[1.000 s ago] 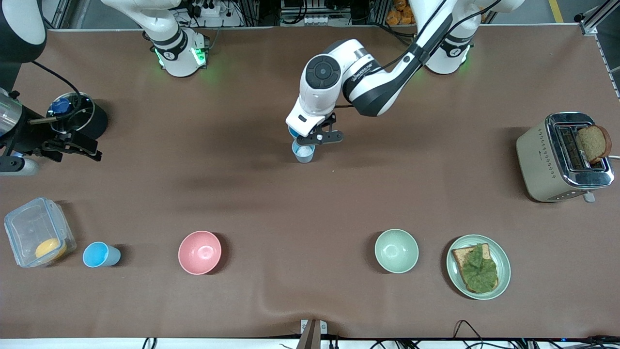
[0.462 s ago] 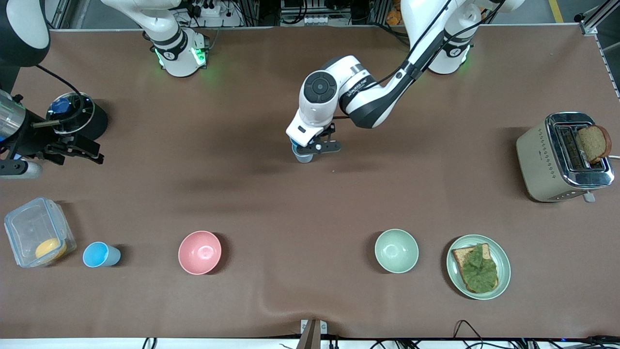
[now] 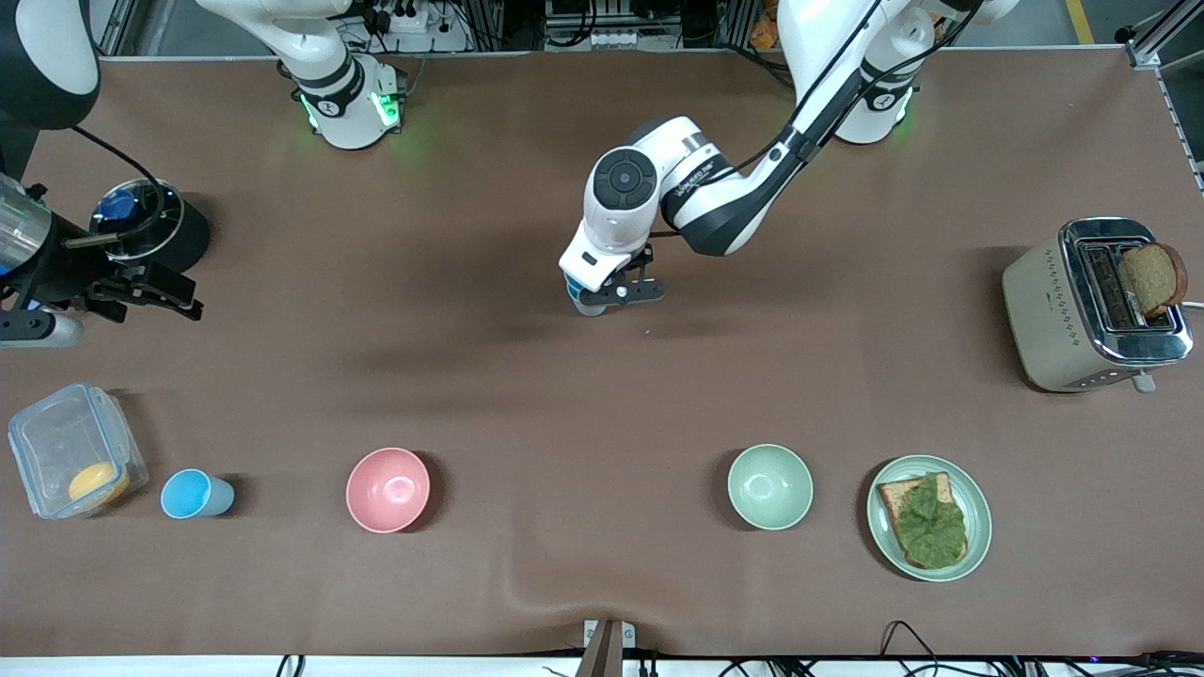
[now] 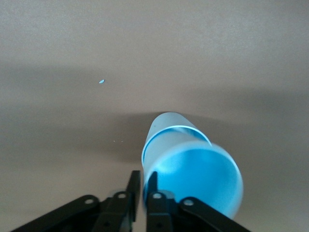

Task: Stack blue cups with both arms

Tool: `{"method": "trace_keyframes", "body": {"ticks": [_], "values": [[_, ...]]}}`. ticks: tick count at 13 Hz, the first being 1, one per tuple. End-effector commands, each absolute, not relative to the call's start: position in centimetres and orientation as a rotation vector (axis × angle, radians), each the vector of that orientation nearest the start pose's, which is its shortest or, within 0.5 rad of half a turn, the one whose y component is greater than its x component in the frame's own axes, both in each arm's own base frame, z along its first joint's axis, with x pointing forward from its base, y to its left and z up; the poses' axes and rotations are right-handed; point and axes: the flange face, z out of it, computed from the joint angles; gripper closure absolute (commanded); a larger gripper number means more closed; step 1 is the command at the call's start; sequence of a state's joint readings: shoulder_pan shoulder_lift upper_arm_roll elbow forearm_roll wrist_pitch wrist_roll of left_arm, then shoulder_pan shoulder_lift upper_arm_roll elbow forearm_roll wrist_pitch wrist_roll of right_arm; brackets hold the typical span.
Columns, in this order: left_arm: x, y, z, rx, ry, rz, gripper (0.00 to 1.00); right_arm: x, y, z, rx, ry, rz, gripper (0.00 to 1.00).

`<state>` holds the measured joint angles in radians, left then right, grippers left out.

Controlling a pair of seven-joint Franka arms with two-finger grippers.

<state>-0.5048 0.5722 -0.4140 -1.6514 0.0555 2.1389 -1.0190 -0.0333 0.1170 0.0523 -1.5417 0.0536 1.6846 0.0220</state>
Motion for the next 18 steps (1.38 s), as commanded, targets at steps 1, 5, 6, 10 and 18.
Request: {"method": "trace_keyframes", "body": {"ticks": [1,5,6,10,18], "values": [[44.2,-51.7,30.7,-3.202,-0.24,0.223,0.0,60.0,1.2,57.7,-3.079,0.003,-0.039,0.0],[48.5,-47.0,37.2,-3.221,-0.402,0.1,0.0,60.1,1.2,57.5,-3.079,0.003,-0.035,0.0],[50.0,-45.0,39.3,-3.218,-0.454,0.058,0.0,60.1,1.2,57.5,-3.079,0.003,-0.034,0.0],[56.2,-33.7,47.2,-3.192,-0.65,-0.119,0.0,60.1,1.3,57.5,-3.079,0.001,-0.034,0.0],[61.0,-14.3,58.5,-3.195,-0.266,-0.084,0.0,60.1,1.3,57.5,-3.079,0.001,-0.032,0.0]]}}
